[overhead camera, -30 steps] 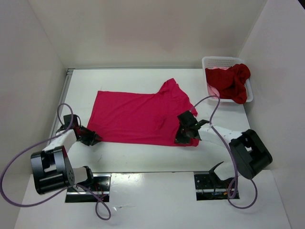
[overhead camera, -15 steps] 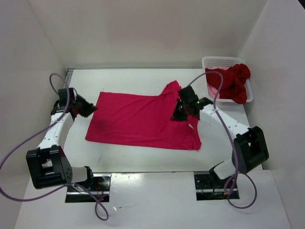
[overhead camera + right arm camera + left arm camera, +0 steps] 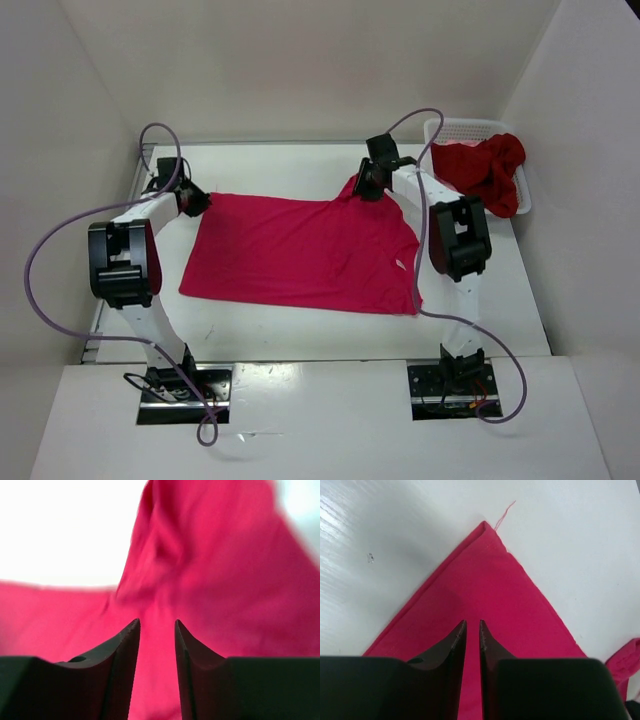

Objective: Fold and stack the t-shirts

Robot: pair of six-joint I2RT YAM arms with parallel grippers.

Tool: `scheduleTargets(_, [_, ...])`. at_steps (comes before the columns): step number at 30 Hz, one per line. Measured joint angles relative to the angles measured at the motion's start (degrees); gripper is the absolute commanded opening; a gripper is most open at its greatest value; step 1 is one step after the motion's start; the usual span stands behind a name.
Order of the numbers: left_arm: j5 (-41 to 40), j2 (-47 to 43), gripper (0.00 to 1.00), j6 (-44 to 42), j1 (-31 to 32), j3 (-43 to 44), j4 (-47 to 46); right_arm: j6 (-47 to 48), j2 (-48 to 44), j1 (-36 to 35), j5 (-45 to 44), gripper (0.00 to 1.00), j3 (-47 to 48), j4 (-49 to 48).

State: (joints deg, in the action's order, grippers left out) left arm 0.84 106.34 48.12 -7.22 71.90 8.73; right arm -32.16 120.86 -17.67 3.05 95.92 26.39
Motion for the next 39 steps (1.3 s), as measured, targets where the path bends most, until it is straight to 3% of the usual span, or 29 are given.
scheduleTargets(5, [-1.3, 1.6, 0.30, -0.7, 0.0, 3.3, -0.4, 1.0, 10.1, 2.1, -0.8, 0.46, 10.6, 1.0])
scheduleTargets(13, [-2.3, 4.0, 0.34, -3.2, 0.0, 6.3, -2.1, 2.1, 18.3, 2.3, 0.0, 0.47, 24.2, 3.8])
scheduleTargets(16, [-2.4, 5.0, 0.34, -3.3, 0.0, 6.4, -2.2, 2.1, 20.7, 2.3, 0.9, 0.35, 29.2, 6.0])
scheduleTargets(22, [-2.5, 5.2, 0.34, -3.4, 0.0, 6.4, -2.5, 2.4, 19.8, 1.8, -2.2, 0.38, 27.4, 7.6])
scheduleTargets(24, [-2.5, 5.2, 0.34, -3.4, 0.0, 6.4, -2.5, 3.0, 19.8, 1.6, -2.9, 0.34, 27.3, 7.9])
scheduleTargets(26, [-2.5, 5.2, 0.34, -3.4, 0.0, 6.4, -2.7, 4.1, 20.0, 1.5, -2.7, 0.20, 28.2, 9.1])
scheduleTargets(29, [-2.5, 5.2, 0.35, -3.4, 0.0, 6.3, -2.9, 5.1, 22.1, 1.4, -2.1, 0.12, 34.1, 11.8])
scheduleTargets(33, [-2.5, 5.2, 0.35, -3.4, 0.0, 5.7, -3.2, 5.8, 22.9, 1.4, -1.6, 0.12, 35.6, 12.5])
scheduleTargets(35, [-2.5, 5.2, 0.35, -3.4, 0.0, 5.3, -3.3, 6.0, 22.8, 1.4, -1.7, 0.23, 34.3, 12.3])
scheduleTargets(37, [-2.5, 5.2, 0.35, -3.4, 0.0, 4.8, -3.2, 6.2, 22.1, 1.3, -2.1, 0.23, 31.3, 11.9])
scheduleTargets(38, [-2.5, 5.2, 0.35, -3.4, 0.0, 4.5, -3.3, 6.4, 21.7, 1.2, -2.2, 0.12, 29.5, 11.6])
scheduleTargets(39, [-2.5, 5.2, 0.35, -3.4, 0.0, 4.3, -3.3, 6.8, 21.7, 1.2, -2.2, 0.09, 28.2, 11.9])
